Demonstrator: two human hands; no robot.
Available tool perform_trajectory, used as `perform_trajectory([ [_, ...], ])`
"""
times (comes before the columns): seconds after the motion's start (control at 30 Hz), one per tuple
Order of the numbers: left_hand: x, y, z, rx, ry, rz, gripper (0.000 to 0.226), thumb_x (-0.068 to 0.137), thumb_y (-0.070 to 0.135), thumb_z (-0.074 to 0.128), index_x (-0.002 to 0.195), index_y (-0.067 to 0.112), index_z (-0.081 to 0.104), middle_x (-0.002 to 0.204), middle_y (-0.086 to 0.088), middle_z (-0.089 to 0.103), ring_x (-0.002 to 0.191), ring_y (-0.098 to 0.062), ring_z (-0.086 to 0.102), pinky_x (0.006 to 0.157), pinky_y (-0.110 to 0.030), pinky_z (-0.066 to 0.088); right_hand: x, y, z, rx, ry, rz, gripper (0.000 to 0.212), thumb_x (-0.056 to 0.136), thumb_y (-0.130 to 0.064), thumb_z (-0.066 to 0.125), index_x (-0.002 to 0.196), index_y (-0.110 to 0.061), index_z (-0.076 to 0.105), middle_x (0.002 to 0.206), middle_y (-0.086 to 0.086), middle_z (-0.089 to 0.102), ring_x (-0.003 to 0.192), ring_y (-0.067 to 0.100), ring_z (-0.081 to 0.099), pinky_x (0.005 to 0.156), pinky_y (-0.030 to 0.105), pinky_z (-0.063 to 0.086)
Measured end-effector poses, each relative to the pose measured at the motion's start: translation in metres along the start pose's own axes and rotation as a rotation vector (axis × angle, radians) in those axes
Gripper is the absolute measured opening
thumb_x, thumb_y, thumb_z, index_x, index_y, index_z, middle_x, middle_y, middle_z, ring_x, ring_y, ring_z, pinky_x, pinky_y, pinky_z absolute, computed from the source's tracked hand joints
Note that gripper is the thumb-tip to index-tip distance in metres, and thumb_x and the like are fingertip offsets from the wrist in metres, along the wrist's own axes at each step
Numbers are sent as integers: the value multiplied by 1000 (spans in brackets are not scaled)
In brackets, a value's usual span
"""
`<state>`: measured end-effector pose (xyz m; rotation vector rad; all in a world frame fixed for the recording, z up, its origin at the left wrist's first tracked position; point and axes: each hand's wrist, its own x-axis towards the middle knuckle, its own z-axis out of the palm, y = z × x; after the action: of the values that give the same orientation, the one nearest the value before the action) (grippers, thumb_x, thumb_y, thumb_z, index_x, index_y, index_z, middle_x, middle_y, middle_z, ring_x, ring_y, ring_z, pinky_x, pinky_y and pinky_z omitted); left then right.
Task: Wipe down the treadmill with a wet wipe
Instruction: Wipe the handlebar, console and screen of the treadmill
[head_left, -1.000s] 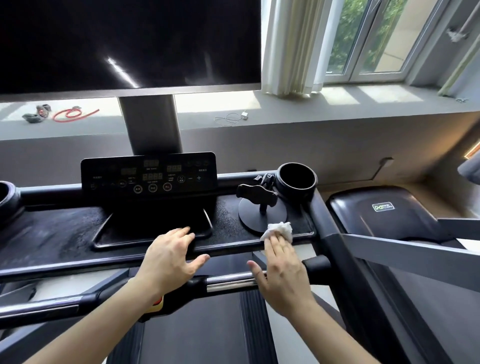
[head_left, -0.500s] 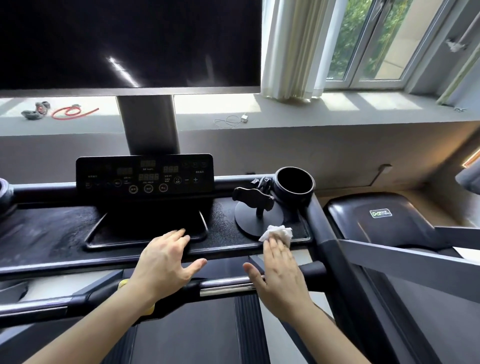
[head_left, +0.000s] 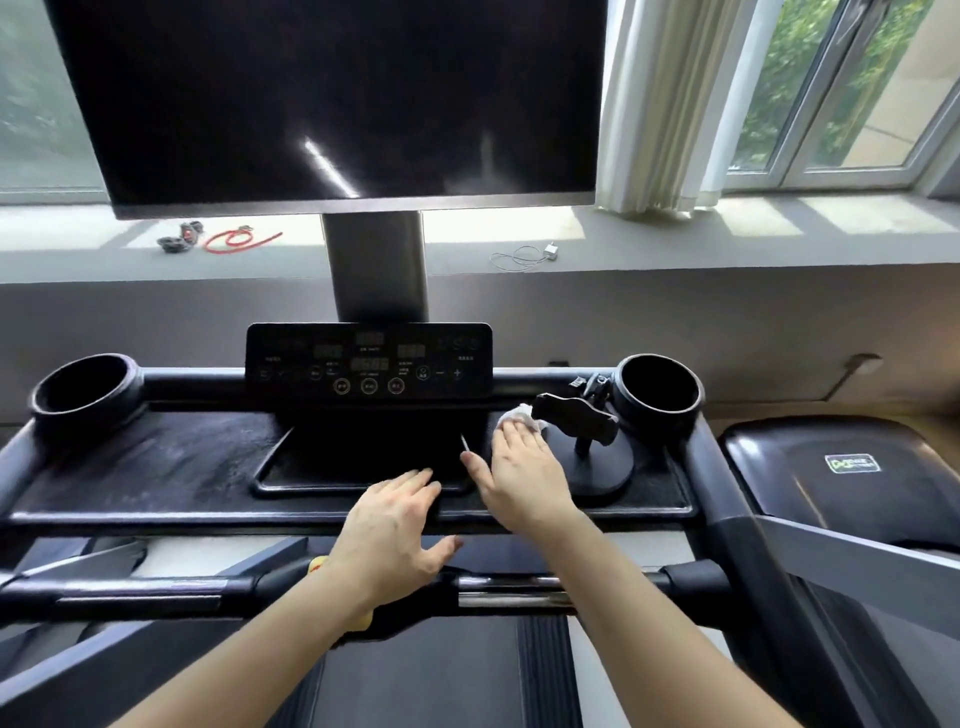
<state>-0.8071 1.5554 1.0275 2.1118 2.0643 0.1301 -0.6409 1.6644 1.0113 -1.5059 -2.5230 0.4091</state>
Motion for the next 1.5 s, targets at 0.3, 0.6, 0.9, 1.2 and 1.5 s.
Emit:
perform_trajectory([
  [0.3, 41, 47, -12, -356, 157, 266, 65, 93, 36, 66, 152, 15, 47, 159, 4, 43, 148, -10, 36, 121, -14, 18, -25, 6, -21, 918, 195, 92, 32, 91, -7, 42, 104, -12, 71, 109, -2, 70, 113, 14, 61, 104, 32, 45],
  [0.6, 74, 30, 22, 50, 18, 410, 78, 96, 69, 41, 134, 7, 66, 141, -13, 62, 138, -27, 53, 121, -42, 31, -61, 29, -21, 858, 463, 368, 43, 100, 6, 49, 100, -27, 77, 105, -17, 75, 110, 1, 66, 101, 28, 50],
  [0.9, 127, 30, 12, 93, 11, 560, 103, 96, 76, 30, 155, -8, 29, 164, -27, 26, 155, -35, 22, 128, -40, 11, -78, 39, -2, 287, 386, 420, 35, 94, -25, 49, 121, -14, 70, 131, -8, 61, 125, 8, 55, 108, 34, 46],
  [1.2, 81, -23, 9, 98, -23, 696, 113, 90, 88, 29, 150, -7, 42, 159, -24, 36, 151, -33, 33, 118, -42, 17, -83, 31, -3, 337, 419, 486, 35, 95, -31, 47, 118, -20, 70, 133, -15, 60, 120, 6, 60, 92, 32, 54],
  [1.5, 153, 21, -1, 64, -158, 655, 111, 91, 88, 12, 163, 5, -1, 172, -13, -7, 158, -20, -15, 128, -41, -8, -81, 22, -4, 342, 416, 519, 25, 99, -10, 59, 120, -15, 70, 136, -16, 58, 127, -3, 51, 107, 20, 43],
])
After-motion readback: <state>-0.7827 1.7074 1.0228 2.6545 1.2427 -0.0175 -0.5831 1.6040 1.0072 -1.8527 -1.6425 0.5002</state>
